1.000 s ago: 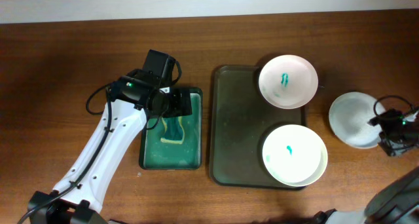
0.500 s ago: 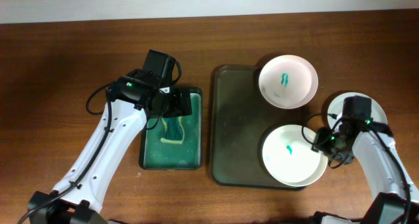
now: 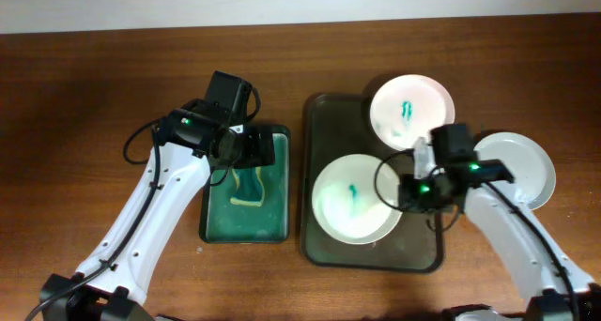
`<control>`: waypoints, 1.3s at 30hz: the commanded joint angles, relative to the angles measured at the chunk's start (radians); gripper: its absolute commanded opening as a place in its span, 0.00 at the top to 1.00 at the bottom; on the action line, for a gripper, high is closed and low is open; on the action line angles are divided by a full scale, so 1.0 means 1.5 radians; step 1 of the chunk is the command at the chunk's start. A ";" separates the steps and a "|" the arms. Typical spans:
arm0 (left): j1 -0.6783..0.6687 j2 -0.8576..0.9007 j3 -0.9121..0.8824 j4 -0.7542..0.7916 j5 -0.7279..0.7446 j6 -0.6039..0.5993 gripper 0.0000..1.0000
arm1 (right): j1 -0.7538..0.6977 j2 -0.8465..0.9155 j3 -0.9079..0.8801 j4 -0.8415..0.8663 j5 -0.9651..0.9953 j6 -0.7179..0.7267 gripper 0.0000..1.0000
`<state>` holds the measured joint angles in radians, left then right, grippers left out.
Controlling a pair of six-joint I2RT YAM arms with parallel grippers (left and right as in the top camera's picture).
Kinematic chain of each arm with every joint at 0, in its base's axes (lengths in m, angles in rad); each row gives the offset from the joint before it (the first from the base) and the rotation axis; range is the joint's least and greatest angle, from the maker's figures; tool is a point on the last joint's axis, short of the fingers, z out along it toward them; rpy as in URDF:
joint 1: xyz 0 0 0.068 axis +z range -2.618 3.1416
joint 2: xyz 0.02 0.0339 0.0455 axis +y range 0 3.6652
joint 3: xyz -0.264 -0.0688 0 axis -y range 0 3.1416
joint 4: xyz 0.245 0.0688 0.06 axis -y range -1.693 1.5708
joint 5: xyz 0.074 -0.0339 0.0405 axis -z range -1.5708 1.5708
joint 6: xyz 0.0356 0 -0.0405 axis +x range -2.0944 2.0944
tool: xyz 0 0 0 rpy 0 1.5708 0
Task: Clean dirty plates on tray and stack at the side
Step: 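Grasp the bottom white plate with the right gripper and slide it to tray center, then grasp the sponge in the water tray with the left gripper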
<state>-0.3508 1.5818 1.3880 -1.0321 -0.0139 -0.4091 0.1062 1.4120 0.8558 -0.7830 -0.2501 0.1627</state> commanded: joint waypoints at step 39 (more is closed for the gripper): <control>0.005 0.258 -0.034 0.110 -0.071 0.054 0.41 | 0.020 0.015 0.128 -0.079 0.070 0.062 0.64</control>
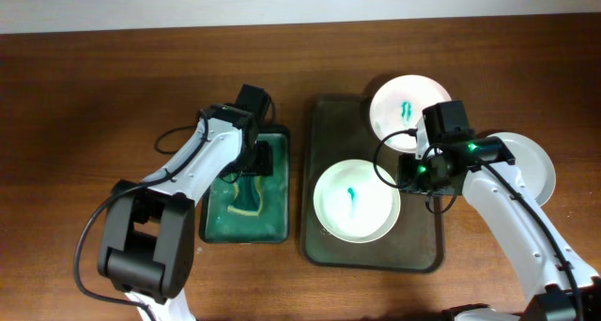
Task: Clean dirty plates on tray and stack at the side
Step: 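Grasp the sponge in the water tray with the left gripper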
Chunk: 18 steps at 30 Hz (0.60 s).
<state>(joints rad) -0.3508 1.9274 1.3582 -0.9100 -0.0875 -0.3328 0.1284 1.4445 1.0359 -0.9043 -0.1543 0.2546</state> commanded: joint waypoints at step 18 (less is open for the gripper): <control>0.005 -0.023 0.081 -0.155 0.001 -0.005 0.32 | 0.005 -0.006 0.008 0.002 0.006 0.001 0.64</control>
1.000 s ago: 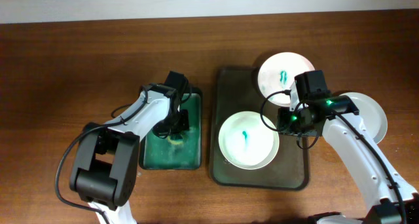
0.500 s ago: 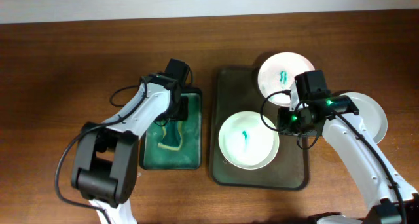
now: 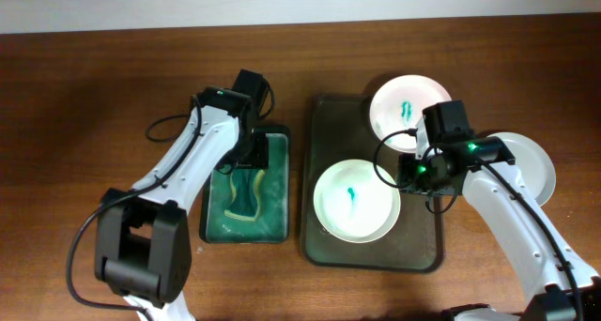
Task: Clean dirty plates on tray and stack at the side
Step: 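Grasp the sponge in the water tray with the left gripper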
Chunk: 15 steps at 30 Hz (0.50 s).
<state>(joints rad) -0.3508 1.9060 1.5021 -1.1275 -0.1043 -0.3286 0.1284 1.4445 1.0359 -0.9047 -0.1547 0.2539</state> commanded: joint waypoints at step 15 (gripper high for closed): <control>0.005 -0.016 -0.139 0.114 0.099 -0.028 1.00 | 0.005 -0.006 0.008 -0.003 0.066 0.058 0.59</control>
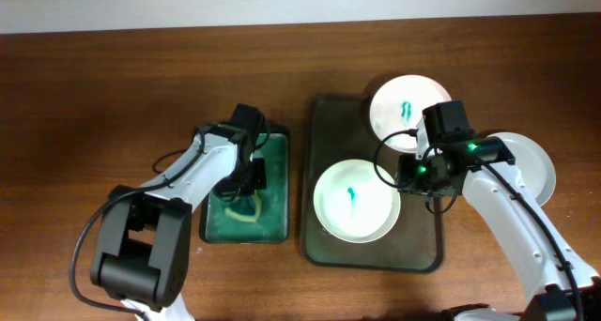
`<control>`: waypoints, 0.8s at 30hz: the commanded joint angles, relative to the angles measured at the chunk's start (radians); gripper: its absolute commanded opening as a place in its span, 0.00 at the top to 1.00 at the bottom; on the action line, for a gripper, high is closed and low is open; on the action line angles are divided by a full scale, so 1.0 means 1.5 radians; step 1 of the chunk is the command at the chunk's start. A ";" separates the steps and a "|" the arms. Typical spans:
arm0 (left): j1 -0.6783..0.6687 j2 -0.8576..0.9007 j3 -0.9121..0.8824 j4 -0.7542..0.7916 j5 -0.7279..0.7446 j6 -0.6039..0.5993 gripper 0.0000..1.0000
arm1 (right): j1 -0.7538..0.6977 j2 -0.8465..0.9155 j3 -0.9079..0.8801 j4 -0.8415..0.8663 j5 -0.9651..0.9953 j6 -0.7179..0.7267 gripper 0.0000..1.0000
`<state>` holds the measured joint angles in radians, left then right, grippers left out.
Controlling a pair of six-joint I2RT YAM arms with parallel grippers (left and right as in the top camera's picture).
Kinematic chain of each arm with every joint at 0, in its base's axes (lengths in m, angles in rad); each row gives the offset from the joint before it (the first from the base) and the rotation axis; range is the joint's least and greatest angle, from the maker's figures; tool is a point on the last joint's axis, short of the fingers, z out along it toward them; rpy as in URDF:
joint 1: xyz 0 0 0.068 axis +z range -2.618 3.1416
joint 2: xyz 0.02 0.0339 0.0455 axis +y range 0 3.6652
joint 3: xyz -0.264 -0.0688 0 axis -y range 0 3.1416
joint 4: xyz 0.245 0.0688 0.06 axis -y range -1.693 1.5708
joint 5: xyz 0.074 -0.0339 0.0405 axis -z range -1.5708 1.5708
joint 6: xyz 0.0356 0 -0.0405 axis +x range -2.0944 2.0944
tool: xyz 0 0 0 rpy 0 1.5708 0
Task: Clean dirty plates on tray and stack at the side
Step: 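Grasp the sponge in the water tray with the left gripper, then scrub the held white plate with the sponge in the left gripper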
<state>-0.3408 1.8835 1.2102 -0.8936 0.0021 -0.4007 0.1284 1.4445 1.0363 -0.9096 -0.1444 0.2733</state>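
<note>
A white plate (pixel 352 208) with a teal smear lies on the dark tray (pixel 371 257). My right gripper (pixel 405 171) is at its right rim and looks shut on it. A second smeared plate (pixel 402 107) overlaps the tray's back right corner. A clean white plate (pixel 528 166) rests on the table to the right, partly under my right arm. My left gripper (pixel 247 180) is low inside the green basin (pixel 274 225), seemingly shut on a yellowish sponge (pixel 242 208) whose lower part shows beneath it.
The green basin stands just left of the dark tray, with a narrow gap between them. Brown tabletop (pixel 84 124) stretches to the left and along the front. The left arm's cable (pixel 174 166) loops over the table beside the basin.
My left gripper has moved toward the front of the green basin, and the sponge now shows smaller and lower beneath it. The right arm and the plates have not moved.
At first my left gripper was at the basin's back edge above the sponge, and my right gripper was at the rim of the smeared plate. Then that plate sat slightly farther back with the right gripper. The left gripper stayed over the basin and now is lower in it.
</note>
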 commanded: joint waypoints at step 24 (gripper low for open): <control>-0.242 0.172 0.262 0.115 0.194 0.018 1.00 | -0.069 0.260 -0.008 0.101 -0.118 -0.018 0.96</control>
<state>-0.6777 2.0861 1.5879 -0.7967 0.2710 -0.3595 0.0090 1.8168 1.0302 -0.7559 -0.3607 0.2443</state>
